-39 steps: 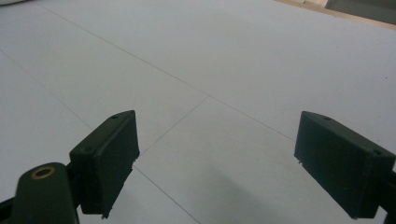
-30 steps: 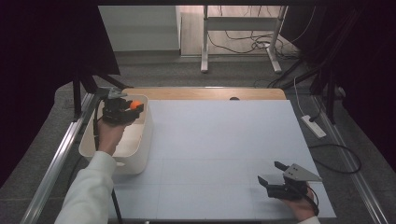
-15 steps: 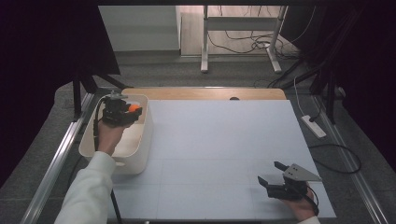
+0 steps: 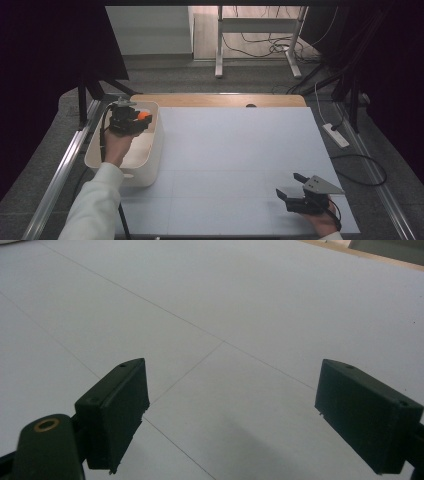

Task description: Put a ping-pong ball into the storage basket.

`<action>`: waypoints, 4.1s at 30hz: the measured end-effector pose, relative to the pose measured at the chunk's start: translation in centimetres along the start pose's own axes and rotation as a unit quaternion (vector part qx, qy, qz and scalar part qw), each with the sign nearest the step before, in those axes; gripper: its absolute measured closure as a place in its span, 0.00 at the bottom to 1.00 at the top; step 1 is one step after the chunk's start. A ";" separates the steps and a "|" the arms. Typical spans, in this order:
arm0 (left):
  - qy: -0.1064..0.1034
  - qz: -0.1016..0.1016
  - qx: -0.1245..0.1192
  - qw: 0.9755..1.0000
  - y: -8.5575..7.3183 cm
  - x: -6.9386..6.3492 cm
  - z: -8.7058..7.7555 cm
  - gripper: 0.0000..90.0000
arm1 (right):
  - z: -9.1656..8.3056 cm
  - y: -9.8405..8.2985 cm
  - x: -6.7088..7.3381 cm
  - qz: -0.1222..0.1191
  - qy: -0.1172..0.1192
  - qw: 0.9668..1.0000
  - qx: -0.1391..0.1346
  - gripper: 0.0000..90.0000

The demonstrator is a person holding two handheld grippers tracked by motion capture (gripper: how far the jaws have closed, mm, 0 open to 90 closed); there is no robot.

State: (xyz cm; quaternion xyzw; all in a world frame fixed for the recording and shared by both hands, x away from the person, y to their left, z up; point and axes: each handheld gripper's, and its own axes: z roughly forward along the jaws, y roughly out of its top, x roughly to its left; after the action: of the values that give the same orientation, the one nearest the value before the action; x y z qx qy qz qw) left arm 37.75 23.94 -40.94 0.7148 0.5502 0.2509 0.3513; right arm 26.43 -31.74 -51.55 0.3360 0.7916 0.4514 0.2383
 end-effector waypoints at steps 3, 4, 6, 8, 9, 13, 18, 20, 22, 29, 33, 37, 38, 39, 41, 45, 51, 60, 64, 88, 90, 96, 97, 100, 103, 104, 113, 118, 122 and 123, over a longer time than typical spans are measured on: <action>0.007 -0.015 -0.003 1.000 0.0 0.2 0.0 0.35 | 0.0 0.0 0.0 0.001 0.000 1.000 0.000 0.15; 0.006 -0.019 -0.004 1.000 0.0 0.3 -0.1 0.30 | 0.0 0.0 0.0 0.001 0.000 1.000 0.000 0.15; -0.003 -0.025 -0.010 1.000 -0.1 0.5 -0.4 0.23 | 0.0 0.0 0.0 0.000 0.000 1.000 0.000 0.15; -0.011 -0.026 -0.022 0.999 -0.2 0.4 -0.7 0.22 | 0.0 0.0 0.0 0.000 0.001 1.000 0.000 0.15; -0.019 -0.026 -0.028 0.999 -0.2 0.4 -0.9 0.22 | 0.0 0.0 0.0 -0.001 0.000 1.000 0.001 0.15; -0.050 -0.019 -0.041 0.998 -0.2 0.0 -1.4 0.21 | -0.1 0.0 0.0 0.000 0.001 1.000 -0.001 0.15; -0.071 0.000 -0.053 0.996 -0.2 -1.0 -1.8 0.19 | 0.0 0.0 0.0 0.002 0.002 1.000 0.000 0.15; -0.076 0.002 -0.063 0.995 -0.1 -1.3 -2.1 0.19 | 0.0 -0.1 0.0 0.002 0.003 1.000 0.000 0.15; -0.085 0.000 -0.075 0.994 0.0 -1.5 -2.5 0.19 | 0.0 -0.1 0.0 0.003 0.004 1.000 -0.001 0.15; -0.117 0.002 -0.094 0.989 -0.2 -2.6 -3.8 0.19 | 0.0 -0.1 -0.1 0.004 0.006 1.000 -0.001 0.15; -0.129 0.011 -0.105 0.986 -0.5 -3.5 -4.4 0.19 | 0.0 -0.1 -0.1 0.004 0.004 1.000 0.000 0.15; -0.147 0.016 -0.115 0.982 -0.9 -4.1 -5.0 0.19 | 0.1 0.0 0.1 0.002 0.005 1.000 0.000 0.15; -0.155 0.016 -0.118 0.981 -1.0 -4.2 -5.2 0.19 | 0.2 0.0 0.1 0.000 0.004 1.000 0.001 0.15; -0.161 0.015 -0.120 0.980 -1.1 -4.3 -5.3 0.19 | 0.2 0.0 0.1 0.000 0.004 1.000 0.001 0.15; -0.171 0.019 -0.125 0.977 -1.3 -4.7 -5.7 0.19 | 0.2 0.0 0.1 0.000 0.005 1.000 0.001 0.15; -0.191 0.041 -0.132 0.972 -2.0 -5.6 -6.5 0.19 | 0.3 0.0 0.1 0.000 0.005 1.000 0.002 0.15; -0.214 0.061 -0.138 0.965 -2.8 -7.2 -7.2 0.19 | 0.2 -0.1 0.2 -0.002 0.007 1.000 0.001 0.15; -0.230 0.080 -0.133 0.961 -4.0 -8.7 -7.5 0.19 | 0.3 0.0 0.2 -0.002 0.005 1.000 0.003 0.16; -0.228 0.088 -0.139 0.960 -4.8 -9.5 -8.1 0.19 | 0.2 -0.1 0.1 -0.002 0.004 1.000 0.004 0.16; -0.243 0.100 -0.104 0.959 -10.9 -12.6 -6.3 0.19 | 0.1 0.0 0.5 -0.008 0.016 1.000 -0.003 0.16; -0.234 0.108 -0.096 0.961 -11.5 -12.6 -6.0 0.19 | 0.1 0.0 0.5 -0.007 0.016 1.000 -0.003 0.16; -0.217 0.123 -0.084 0.965 -13.2 -12.5 -5.4 0.19 | 0.1 -0.1 0.5 -0.007 0.016 1.000 -0.002 0.15; -0.210 0.127 -0.080 0.966 -13.8 -12.3 -5.2 0.19 | 0.1 -0.1 0.5 -0.006 0.017 1.000 -0.003 0.15; -0.207 0.122 -0.074 0.968 -14.7 -11.9 -4.9 0.19 | 0.0 -0.1 0.6 -0.005 0.016 1.000 -0.001 0.15; -0.206 0.115 -0.072 0.969 -15.6 -11.4 -4.7 0.19 | 0.0 -0.1 0.7 -0.004 0.020 1.000 -0.001 0.15; -0.206 0.114 -0.071 0.969 -16.2 -11.1 -4.8 0.19 | 0.0 0.0 0.8 -0.005 0.024 1.000 -0.004 0.15; -0.209 0.106 -0.086 0.968 -17.5 -10.0 -4.9 0.19 | 0.0 0.0 1.5 -0.017 0.043 0.999 -0.001 0.15; -0.210 0.110 -0.092 0.967 -17.7 -9.7 -4.6 0.19 | 0.1 0.0 1.9 -0.021 0.051 0.998 0.001 0.15; -0.210 0.110 -0.087 0.968 -17.8 -9.6 -4.3 0.19 | 0.2 0.0 2.3 -0.030 0.059 0.998 0.009 0.15; -0.211 0.109 -0.086 0.968 -17.8 -9.6 -4.3 0.19 | 0.2 0.0 2.4 -0.031 0.059 0.998 0.010 0.15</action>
State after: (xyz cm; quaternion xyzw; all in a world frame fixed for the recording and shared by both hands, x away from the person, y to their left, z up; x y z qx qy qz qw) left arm 21.13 18.26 -51.82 0.7743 0.3587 0.1781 0.4900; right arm 25.02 -29.87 -51.87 0.2863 0.8187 0.4553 0.2014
